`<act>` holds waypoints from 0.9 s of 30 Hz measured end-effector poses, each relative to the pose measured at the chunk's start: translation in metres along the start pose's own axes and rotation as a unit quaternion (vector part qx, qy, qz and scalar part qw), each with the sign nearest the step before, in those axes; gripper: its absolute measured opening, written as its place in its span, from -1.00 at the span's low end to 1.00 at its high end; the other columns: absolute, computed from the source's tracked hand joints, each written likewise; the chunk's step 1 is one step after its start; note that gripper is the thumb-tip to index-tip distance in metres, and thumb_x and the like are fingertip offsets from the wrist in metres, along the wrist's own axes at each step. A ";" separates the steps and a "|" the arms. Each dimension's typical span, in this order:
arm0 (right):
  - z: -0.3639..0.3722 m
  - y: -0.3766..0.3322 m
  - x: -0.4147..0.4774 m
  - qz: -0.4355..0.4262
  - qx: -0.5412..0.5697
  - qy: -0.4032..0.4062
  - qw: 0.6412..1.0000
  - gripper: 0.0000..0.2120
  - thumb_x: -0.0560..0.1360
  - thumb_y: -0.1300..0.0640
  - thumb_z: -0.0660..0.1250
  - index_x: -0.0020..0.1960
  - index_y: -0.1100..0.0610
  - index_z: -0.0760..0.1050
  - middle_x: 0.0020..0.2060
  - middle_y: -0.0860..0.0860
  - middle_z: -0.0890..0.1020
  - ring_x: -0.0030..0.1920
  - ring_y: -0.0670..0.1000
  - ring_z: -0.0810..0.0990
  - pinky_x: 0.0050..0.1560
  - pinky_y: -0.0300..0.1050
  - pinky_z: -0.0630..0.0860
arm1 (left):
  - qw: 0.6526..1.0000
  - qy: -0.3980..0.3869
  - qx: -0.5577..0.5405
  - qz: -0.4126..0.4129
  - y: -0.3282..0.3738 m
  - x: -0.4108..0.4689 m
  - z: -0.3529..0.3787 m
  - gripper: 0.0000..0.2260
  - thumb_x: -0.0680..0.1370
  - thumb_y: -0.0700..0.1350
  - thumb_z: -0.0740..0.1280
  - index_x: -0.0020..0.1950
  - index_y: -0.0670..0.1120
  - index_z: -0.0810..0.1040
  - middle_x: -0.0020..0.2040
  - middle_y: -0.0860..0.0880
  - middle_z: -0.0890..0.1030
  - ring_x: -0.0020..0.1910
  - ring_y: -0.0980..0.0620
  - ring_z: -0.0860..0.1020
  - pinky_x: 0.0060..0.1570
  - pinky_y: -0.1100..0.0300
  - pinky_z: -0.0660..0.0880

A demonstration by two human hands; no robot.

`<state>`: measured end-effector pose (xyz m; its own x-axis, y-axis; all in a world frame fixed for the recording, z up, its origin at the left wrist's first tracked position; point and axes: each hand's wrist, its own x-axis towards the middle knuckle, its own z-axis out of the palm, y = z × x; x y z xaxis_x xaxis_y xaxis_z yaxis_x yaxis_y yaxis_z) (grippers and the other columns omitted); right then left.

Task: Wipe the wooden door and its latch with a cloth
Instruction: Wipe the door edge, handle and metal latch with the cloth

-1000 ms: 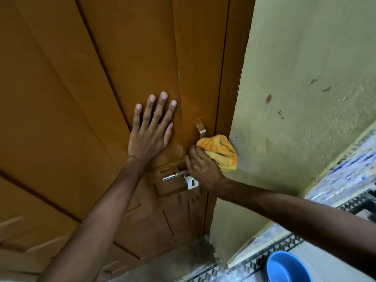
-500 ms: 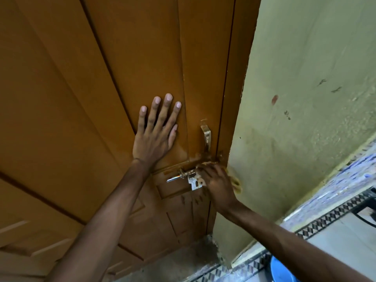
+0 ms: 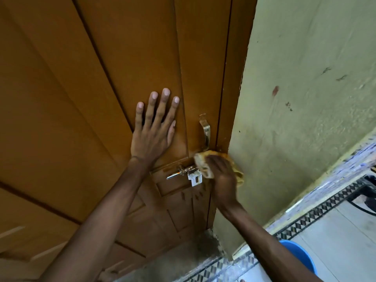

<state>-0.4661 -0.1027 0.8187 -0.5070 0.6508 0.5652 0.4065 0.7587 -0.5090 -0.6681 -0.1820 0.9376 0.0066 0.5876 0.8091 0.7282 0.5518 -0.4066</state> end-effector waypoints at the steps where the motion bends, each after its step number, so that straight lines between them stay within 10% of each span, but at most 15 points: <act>1: 0.018 -0.002 -0.002 -0.022 -0.009 -0.046 0.999 -0.43 0.27 0.45 0.47 0.27 0.25 0.56 0.21 0.16 0.62 0.25 0.21 0.57 0.21 0.07 0.54 | 1.000 -0.001 0.000 0.001 0.000 0.000 -0.001 -0.44 0.73 0.08 0.07 0.68 -0.03 -0.01 0.63 -0.12 -0.21 0.61 -0.12 -0.26 0.56 -0.13 -0.17; 9: 0.040 0.021 -0.003 -0.141 -0.114 -0.091 0.979 -0.38 0.23 0.19 0.61 0.27 0.20 0.57 0.18 0.13 0.66 0.18 0.16 0.63 0.19 0.01 0.55 | 1.000 0.009 -0.005 0.011 0.000 -0.001 0.001 -0.46 0.73 0.08 0.10 0.67 -0.03 0.06 0.64 -0.12 0.11 0.61 -0.14 -0.01 0.55 -0.13 -0.10; 13: 0.048 0.012 0.000 -0.048 -0.170 -0.063 0.982 -0.49 0.33 0.06 0.50 0.22 0.27 0.58 0.10 0.22 0.67 0.07 0.23 0.67 0.13 0.09 0.60 | 1.000 0.018 -0.008 0.013 0.000 -0.002 0.001 -0.47 0.72 0.08 0.11 0.66 -0.02 0.10 0.61 -0.12 0.20 0.56 -0.16 0.14 0.55 -0.12 -0.09; 20: 0.050 -0.019 -0.004 0.105 0.123 0.041 0.986 -0.75 0.45 0.17 0.43 0.11 0.20 0.65 0.04 0.10 0.70 0.04 0.11 0.66 0.23 -0.30 0.41 | 1.000 0.014 0.005 0.019 0.001 -0.002 -0.001 -0.47 0.72 0.08 0.10 0.66 -0.03 0.08 0.61 -0.12 0.11 0.56 -0.16 0.13 0.54 -0.13 -0.08; 27: 0.020 -0.015 0.000 0.078 0.245 -0.013 0.966 -0.64 0.37 0.46 0.38 0.08 0.16 0.67 0.02 0.01 0.72 0.05 -0.07 0.67 0.11 -0.05 0.60 | 1.000 0.020 0.003 0.015 0.001 -0.002 -0.002 -0.48 0.73 0.07 0.09 0.67 -0.03 0.08 0.62 -0.12 0.12 0.57 -0.15 0.12 0.55 -0.12 -0.10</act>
<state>-0.4874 -0.1148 0.8134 -0.4900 0.7507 0.4432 0.0747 0.5427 -0.8366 -0.6662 -0.1838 0.9366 0.0566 0.5801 0.8126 0.7227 0.5378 -0.4342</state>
